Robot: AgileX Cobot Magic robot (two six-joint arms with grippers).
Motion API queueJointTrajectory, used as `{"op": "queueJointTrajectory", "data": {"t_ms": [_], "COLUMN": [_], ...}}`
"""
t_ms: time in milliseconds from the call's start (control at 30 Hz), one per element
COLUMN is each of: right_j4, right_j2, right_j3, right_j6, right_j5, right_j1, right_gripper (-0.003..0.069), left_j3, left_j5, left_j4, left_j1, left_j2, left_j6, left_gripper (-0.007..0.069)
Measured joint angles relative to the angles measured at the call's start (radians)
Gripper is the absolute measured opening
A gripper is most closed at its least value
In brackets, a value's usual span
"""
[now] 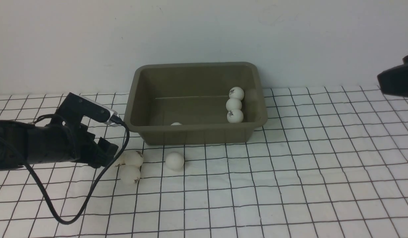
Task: Put the table tennis balls into the box on the white checkered tablecloth.
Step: 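Reach for and grasp a ping pong ball on the table beside the basket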
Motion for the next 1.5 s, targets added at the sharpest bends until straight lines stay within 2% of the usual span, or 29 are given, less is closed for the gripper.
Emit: {"op": "queueJointTrajectory", "data": {"t_ms": [400, 667, 967, 1100, 1200, 1500], "right_j4": [0.007, 0.007, 0.008, 0.009, 0.009, 0.010], "right_j2": [0.000, 0.000, 0.000, 0.000, 0.000, 0.000], "right_j3": [0.000, 0.000, 0.000, 0.000, 0.000, 0.000], "right_j6": [0.000, 0.000, 0.000, 0.000, -0.002, -0.011], "right_j5": [0.002, 0.004, 0.004, 0.004, 0.004, 0.004], "right_j1": [0.000, 0.000, 0.000, 0.000, 0.000, 0.000], "right_gripper": [0.0370, 0.0370, 0.0370, 0.0370, 0.0370, 0.0370], "left_j3": [-0.023, -0.049, -0.062, -0.062, -0.063, -0.063], "left_j5": [0.042, 0.044, 0.069, 0.069, 0.069, 0.071], "left_j4": [-0.068, -0.131, -0.134, -0.134, -0.134, -0.134], "left_j1": [0.000, 0.000, 0.000, 0.000, 0.000, 0.000], "left_j2": [0.088, 0.120, 0.162, 0.165, 0.165, 0.153], "left_j6": [0.059, 0.198, 0.241, 0.247, 0.247, 0.247], "left_gripper": [0.0469, 0.0469, 0.0469, 0.0437, 0.0349, 0.0352]}}
